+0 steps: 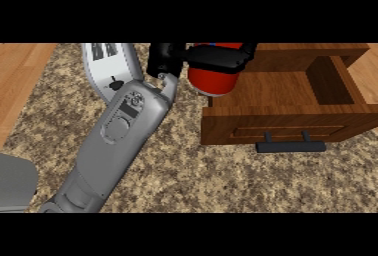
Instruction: Pick up the can, place it into the drawer and close the drawer
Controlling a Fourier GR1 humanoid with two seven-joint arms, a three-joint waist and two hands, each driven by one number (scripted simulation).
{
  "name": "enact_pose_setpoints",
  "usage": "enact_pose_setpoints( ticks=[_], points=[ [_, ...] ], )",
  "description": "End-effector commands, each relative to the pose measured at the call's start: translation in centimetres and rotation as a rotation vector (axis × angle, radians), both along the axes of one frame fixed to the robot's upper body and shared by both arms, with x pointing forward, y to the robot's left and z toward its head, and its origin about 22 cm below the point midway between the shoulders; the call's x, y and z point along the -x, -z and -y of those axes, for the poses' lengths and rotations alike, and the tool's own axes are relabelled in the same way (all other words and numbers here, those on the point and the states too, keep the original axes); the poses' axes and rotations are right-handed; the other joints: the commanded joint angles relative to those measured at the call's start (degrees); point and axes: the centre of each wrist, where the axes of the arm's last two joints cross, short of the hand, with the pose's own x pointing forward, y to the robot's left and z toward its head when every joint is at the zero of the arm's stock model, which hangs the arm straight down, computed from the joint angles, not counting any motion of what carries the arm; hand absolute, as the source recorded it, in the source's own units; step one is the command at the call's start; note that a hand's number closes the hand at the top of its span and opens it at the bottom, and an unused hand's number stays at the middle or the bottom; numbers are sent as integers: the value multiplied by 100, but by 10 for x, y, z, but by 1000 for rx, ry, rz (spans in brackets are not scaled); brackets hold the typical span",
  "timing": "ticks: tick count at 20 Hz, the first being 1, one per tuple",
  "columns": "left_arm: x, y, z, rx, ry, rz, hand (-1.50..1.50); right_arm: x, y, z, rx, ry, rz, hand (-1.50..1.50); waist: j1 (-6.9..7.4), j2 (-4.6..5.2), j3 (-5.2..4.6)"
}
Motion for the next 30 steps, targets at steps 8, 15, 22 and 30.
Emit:
enact_pose_setpoints(
  ticks=[8,15,22,30],
  points=[
    [-23,-41,51,-38,-31,-13,150,-15,6,0,-3,-12,4,-150,-82,30,5],
    [-42,-43,60,-85,-30,-18,150,-12,1,-14,3,-23,9,-150,-164,61,5],
    [-44,-29,68,-128,-56,-4,150,-15,3,-14,-12,-19,8,-150,-250,67,9],
    [-47,-14,70,-166,-63,-35,150,-28,4,-11,-5,-45,20,-150,-329,83,12]
  ],
)
